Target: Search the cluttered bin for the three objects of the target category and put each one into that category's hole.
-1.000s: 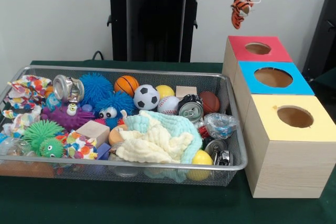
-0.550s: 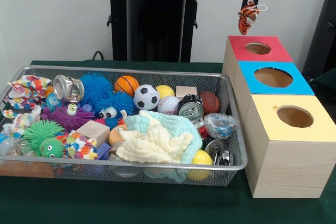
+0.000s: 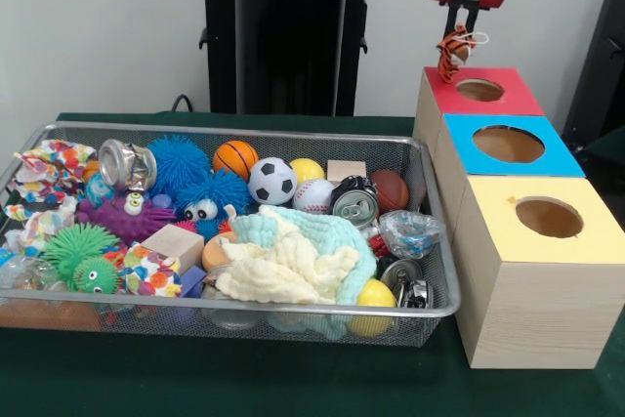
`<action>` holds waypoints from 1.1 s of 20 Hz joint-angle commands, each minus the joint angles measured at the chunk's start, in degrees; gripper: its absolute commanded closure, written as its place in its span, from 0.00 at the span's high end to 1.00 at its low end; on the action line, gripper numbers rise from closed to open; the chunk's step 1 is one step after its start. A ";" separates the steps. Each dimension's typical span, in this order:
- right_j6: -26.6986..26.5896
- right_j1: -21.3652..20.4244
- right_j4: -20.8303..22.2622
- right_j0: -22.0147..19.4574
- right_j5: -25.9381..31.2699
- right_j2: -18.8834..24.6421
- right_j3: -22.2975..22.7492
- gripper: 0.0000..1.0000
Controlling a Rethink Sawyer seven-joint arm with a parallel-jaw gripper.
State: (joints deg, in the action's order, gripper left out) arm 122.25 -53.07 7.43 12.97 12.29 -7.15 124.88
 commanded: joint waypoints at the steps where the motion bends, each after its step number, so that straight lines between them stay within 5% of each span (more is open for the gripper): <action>1: 11.24 1.78 -5.27 0.70 3.21 -2.04 -8.33 0.00; 11: 11.51 3.72 -8.47 4.53 3.82 -4.79 -10.27 0.00; 22: 11.40 11.40 -11.08 4.20 -7.06 -2.23 -8.76 0.00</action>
State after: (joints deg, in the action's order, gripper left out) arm 122.25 -47.08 -0.82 18.65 10.95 -12.10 118.64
